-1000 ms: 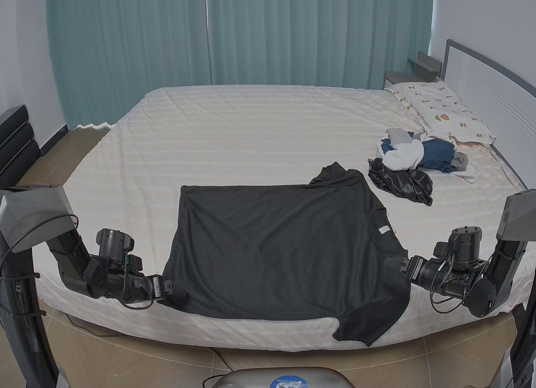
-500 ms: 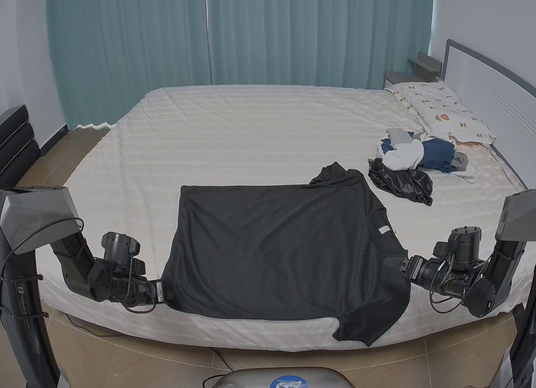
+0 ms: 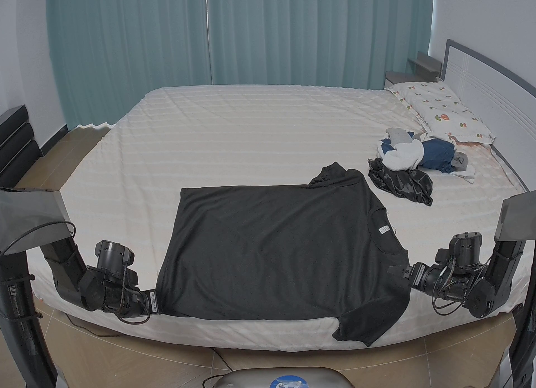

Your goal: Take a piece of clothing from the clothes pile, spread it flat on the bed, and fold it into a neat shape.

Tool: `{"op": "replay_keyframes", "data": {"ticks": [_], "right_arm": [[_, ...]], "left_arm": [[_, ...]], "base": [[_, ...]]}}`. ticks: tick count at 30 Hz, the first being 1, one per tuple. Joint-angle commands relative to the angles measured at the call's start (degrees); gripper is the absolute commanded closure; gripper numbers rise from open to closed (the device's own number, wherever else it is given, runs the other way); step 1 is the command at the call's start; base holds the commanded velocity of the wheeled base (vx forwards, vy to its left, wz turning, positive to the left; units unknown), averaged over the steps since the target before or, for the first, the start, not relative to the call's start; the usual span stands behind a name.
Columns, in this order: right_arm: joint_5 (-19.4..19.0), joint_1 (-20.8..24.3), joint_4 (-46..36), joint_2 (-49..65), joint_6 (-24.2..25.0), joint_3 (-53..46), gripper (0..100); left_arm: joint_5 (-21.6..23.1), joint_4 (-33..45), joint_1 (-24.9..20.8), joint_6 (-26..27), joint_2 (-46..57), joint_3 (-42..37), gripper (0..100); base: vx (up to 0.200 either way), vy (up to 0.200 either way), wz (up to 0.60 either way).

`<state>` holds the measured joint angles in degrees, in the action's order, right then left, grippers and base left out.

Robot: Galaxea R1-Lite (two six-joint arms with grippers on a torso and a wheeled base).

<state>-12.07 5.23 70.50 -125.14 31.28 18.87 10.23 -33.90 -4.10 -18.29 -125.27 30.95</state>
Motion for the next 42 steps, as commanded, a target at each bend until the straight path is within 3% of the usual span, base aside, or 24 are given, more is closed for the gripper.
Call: {"op": "replay_keyframes", "data": {"ticks": [1, 11, 20, 21, 30, 42], "right_arm": [[-0.06, -1.10, -0.01, -2.57, -1.22, 0.29, 0], [-0.06, -4.18, -0.27, -6.61, -3.33, 3.80, 0], [-0.15, -4.18, -0.45, -9.95, -3.42, 7.85, 0], [-0.15, -4.18, -0.63, -9.95, -3.42, 8.02, 100], [0.03, -5.84, -5.28, -10.22, -3.42, 16.37, 100], [-0.15, -6.11, -9.50, -11.27, -3.42, 27.97, 100]], "left_arm": [[-0.03, -0.29, -0.03, -1.49, 0.64, -1.07, 100], [0.67, -0.55, 0.23, -6.59, 0.55, -0.63, 100], [0.85, -0.64, 0.23, -7.29, 0.73, -0.81, 100], [0.85, -0.64, 0.23, -7.29, 0.73, -0.89, 100], [0.85, -1.69, 0.23, -7.55, 0.55, -1.16, 100], [0.67, -5.56, 0.14, -13.88, 0.38, -1.07, 100]], "base": [[0.000, 0.000, 0.00], [0.000, 0.000, 0.00], [0.000, 0.000, 0.00], [0.000, 0.000, 0.00], [0.000, 0.000, 0.00], [0.000, 0.000, 0.00]]}}
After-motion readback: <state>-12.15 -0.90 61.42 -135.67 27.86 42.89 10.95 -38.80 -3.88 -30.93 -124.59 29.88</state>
